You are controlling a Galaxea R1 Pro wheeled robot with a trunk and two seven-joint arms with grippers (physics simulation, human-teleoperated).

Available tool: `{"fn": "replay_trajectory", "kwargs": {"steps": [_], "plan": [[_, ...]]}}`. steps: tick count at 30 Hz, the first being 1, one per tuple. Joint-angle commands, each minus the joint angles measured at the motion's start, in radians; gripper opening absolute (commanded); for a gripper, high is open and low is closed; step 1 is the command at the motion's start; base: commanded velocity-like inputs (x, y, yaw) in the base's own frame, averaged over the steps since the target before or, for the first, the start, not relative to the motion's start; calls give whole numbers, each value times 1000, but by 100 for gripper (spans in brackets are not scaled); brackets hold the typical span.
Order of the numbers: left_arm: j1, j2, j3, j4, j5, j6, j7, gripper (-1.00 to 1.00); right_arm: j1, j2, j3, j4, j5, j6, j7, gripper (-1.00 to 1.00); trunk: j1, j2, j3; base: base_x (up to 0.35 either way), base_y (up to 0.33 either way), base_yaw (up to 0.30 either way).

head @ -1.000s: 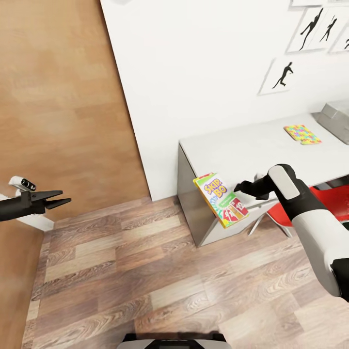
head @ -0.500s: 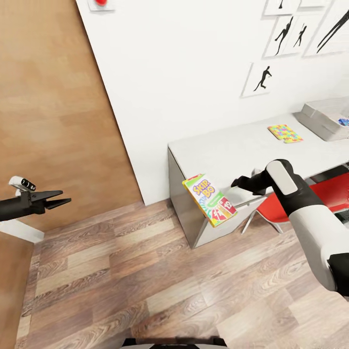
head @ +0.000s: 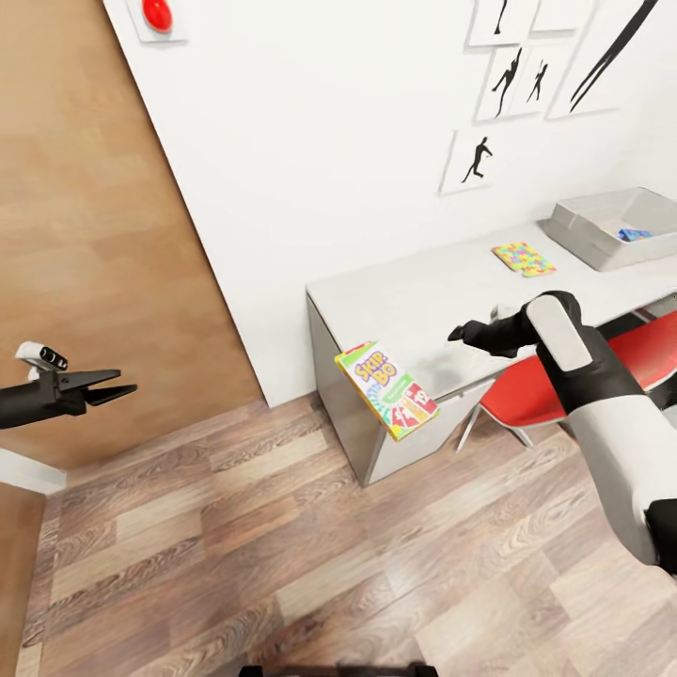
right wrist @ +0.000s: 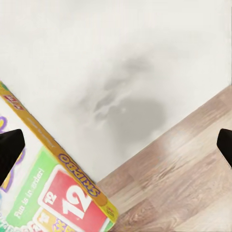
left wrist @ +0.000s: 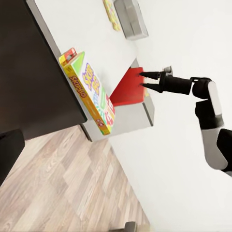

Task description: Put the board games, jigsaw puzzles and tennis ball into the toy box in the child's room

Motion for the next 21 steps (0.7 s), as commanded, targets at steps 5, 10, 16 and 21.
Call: {"fn": "replay_trajectory", "kwargs": {"steps": [5,10,16,21], "plan": [[0,1,1,0,-1,8,-4,100,30,-10,4,-90,-11,1,-10,100,1,-2,6,0,0,-136],[0,1,1,3,-2,4,-3,100,100,-46,3,-200,-27,1,-9,100,1,-2,13,0,0,-128],[1,2,1,8,-4,-1,1,100,221,-114,-14,-370,-141,1,-11,100,1,-2,22,0,0,-121],[2,7,1,15,-5,-4,2,100,322,-173,-28,-469,-243,1,-15,100,1,-2,30,0,0,-114]]}}
